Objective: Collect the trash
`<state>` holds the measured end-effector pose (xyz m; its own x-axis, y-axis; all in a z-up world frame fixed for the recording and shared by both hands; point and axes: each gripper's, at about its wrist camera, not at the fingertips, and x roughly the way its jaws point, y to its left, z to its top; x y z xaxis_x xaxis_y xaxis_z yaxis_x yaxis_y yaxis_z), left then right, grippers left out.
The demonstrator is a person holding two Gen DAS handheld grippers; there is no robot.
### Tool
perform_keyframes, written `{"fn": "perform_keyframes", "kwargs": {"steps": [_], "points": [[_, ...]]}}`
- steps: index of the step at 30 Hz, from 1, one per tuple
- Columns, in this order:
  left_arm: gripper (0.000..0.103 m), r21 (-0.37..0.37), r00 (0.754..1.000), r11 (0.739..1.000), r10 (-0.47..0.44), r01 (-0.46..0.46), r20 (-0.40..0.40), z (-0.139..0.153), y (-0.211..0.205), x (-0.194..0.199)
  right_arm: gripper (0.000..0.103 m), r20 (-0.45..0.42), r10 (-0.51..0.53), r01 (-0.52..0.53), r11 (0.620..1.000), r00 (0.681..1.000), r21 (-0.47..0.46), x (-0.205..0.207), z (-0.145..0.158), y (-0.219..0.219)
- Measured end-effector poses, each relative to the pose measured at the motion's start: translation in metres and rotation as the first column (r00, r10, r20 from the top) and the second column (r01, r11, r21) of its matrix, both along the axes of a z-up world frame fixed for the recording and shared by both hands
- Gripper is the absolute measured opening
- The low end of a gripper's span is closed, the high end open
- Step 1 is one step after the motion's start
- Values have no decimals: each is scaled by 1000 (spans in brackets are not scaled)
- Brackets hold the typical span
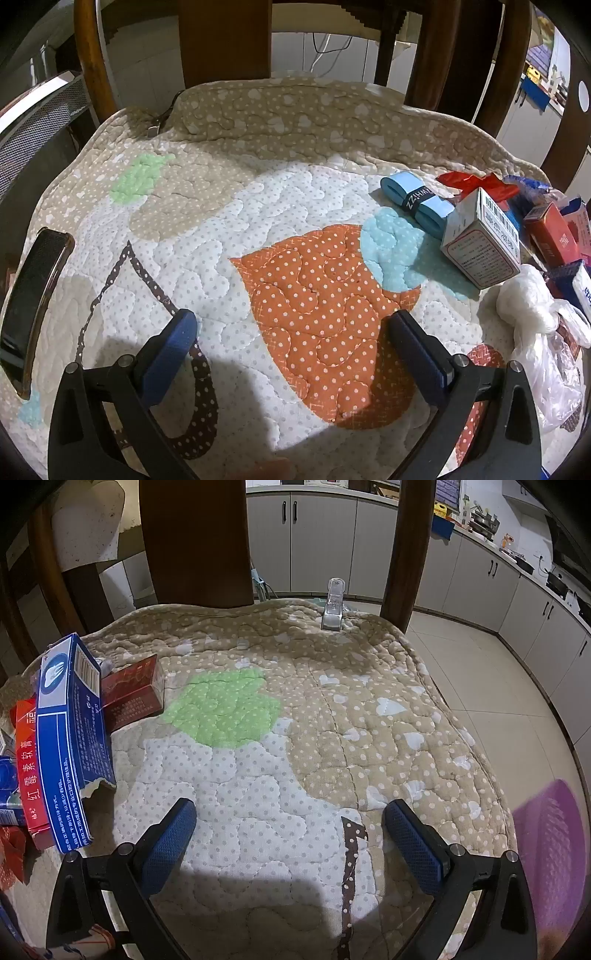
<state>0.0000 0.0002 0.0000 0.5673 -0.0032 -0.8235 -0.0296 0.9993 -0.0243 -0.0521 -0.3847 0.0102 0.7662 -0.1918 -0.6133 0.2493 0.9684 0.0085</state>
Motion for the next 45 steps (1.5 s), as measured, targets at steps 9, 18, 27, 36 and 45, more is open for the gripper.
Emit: {"fn": "perform_keyframes", "kwargs": {"steps": [9, 18, 27, 36, 45], "points": [[103, 14, 1000, 1000, 1, -1, -4, 0, -1, 0, 103, 0, 0, 0, 1000, 1000, -1, 0, 0, 0], [103, 20, 1000, 1000, 16, -16, -3, -2, -2, -6, 103, 1, 0, 0, 1000, 1000, -2, 0, 0, 0], [103, -1, 999, 1000, 9, -10, -44, 14, 5, -22, 103, -85, 18, -14, 999, 996, 51, -5, -2, -11], [103, -54, 995, 995, 88, -86, 38, 71, 38, -82, 103, -88, 35, -26, 995, 995, 96, -71, -17, -21], [103, 121, 995, 993, -12, 0, 98, 96, 2, -131, 103, -5, 1, 0, 986, 1000, 164, -150, -16, 13]]}}
